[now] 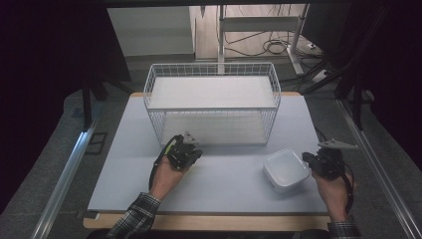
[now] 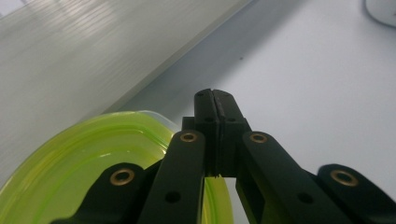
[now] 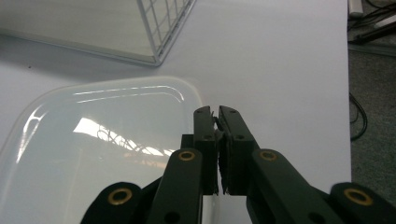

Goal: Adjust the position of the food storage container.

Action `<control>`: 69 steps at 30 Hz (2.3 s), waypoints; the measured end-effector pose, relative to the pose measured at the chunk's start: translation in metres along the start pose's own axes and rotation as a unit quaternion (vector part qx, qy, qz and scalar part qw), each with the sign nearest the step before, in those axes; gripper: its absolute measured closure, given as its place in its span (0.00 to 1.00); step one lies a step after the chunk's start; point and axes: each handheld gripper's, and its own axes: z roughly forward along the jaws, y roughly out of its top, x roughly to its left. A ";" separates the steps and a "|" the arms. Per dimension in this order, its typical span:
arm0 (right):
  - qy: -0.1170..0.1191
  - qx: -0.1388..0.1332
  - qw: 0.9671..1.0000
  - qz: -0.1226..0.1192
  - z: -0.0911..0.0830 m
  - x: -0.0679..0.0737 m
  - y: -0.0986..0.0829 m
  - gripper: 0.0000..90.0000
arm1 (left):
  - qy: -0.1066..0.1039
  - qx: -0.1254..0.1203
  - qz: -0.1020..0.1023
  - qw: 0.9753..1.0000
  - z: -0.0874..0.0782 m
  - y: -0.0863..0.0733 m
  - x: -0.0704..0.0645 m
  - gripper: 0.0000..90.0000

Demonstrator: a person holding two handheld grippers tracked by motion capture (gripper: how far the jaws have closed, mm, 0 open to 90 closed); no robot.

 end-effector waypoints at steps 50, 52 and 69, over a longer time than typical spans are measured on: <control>0.225 0.065 0.971 -0.046 0.028 0.129 -0.017 0.99 | -0.102 -0.053 -0.031 0.993 -0.036 -0.085 -0.059 0.98; 0.234 0.066 0.969 -0.052 0.029 0.140 -0.017 0.99 | -0.099 -0.052 -0.032 0.993 -0.038 -0.087 -0.060 0.98; 0.228 0.060 0.969 -0.068 0.033 0.173 -0.019 0.99 | -0.034 -0.044 -0.045 0.997 -0.026 -0.077 -0.036 1.00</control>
